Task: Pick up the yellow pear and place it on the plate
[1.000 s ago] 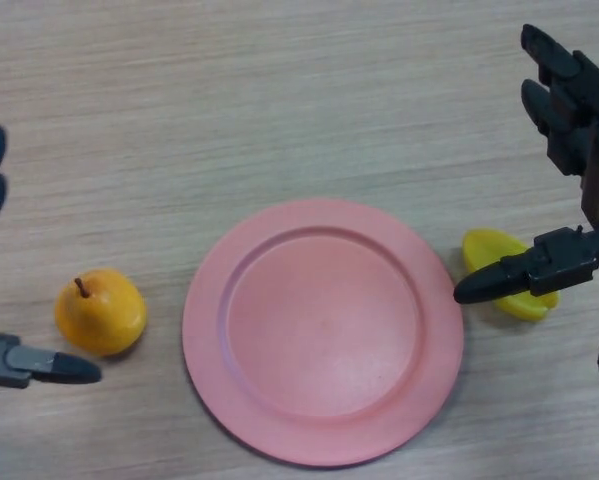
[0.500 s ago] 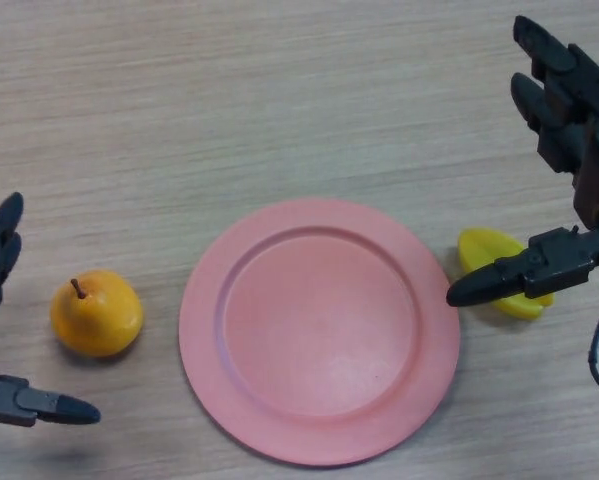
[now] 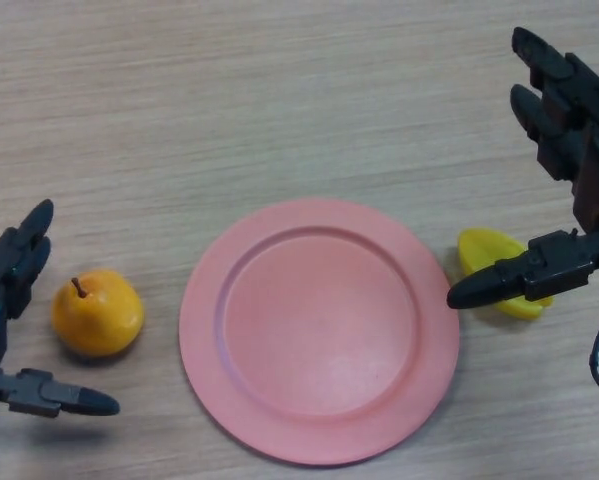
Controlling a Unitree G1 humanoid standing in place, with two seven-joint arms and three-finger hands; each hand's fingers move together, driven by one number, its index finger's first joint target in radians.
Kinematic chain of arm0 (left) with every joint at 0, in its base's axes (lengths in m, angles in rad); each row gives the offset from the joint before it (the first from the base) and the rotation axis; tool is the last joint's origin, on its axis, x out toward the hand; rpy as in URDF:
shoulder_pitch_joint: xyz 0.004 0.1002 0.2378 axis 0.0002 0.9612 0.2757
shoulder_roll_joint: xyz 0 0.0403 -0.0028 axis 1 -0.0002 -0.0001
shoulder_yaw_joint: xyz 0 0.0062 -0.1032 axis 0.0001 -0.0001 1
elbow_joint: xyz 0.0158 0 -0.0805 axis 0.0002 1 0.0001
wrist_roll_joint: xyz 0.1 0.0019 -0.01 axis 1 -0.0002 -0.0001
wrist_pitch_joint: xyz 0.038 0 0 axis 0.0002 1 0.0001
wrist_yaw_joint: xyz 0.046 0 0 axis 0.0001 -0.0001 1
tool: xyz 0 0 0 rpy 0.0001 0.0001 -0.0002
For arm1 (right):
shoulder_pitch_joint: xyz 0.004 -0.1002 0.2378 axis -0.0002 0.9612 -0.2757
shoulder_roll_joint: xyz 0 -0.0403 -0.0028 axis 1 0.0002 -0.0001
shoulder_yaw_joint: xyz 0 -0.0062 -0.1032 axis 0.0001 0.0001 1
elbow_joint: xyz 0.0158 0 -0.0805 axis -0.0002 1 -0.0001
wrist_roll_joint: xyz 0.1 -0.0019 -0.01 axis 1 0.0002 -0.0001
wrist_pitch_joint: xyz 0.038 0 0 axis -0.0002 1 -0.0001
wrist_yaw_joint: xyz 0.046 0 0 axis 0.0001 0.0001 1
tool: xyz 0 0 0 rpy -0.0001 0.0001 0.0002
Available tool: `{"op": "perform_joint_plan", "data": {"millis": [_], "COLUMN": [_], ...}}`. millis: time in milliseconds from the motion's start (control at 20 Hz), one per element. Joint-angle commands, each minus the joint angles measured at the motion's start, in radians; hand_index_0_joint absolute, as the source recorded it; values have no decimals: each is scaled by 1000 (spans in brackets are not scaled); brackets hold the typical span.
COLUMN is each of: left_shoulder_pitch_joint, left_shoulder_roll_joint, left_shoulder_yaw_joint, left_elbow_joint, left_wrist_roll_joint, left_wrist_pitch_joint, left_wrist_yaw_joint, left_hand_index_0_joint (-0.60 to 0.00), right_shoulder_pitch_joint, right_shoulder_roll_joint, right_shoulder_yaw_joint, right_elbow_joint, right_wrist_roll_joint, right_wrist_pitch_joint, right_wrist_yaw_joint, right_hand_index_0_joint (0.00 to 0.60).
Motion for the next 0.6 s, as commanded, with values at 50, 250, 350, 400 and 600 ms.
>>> {"op": "perform_joint_plan", "data": {"millis": [50, 250, 350, 400, 600], "left_shoulder_pitch_joint": [-72, -180, -192, -192, -163], "left_shoulder_roll_joint": [70, 86, 98, 99, 116], "left_shoulder_yaw_joint": [29, -28, -54, -58, -49], "left_elbow_joint": [43, 318, 357, 360, 273], "left_wrist_roll_joint": [-58, 152, 195, 197, 228], "left_wrist_pitch_joint": [-196, -378, -388, -386, -351], "left_wrist_yaw_joint": [70, 291, 323, 321, 360], "left_hand_index_0_joint": [-450, -600, -600, -600, -600], "right_shoulder_pitch_joint": [-39, -33, -32, -29, -26], "right_shoulder_roll_joint": [-38, -48, -49, -50, -51], "right_shoulder_yaw_joint": [-48, -65, -73, -74, -74], "right_elbow_joint": [-67, -56, -56, -56, -56], "right_wrist_roll_joint": [-3, -40, -35, -36, -43], "right_wrist_pitch_joint": [-87, -143, -145, -145, -145], "right_wrist_yaw_joint": [2, 2, 0, 0, -1], "right_hand_index_0_joint": [0, 0, 0, 0, 0]}}
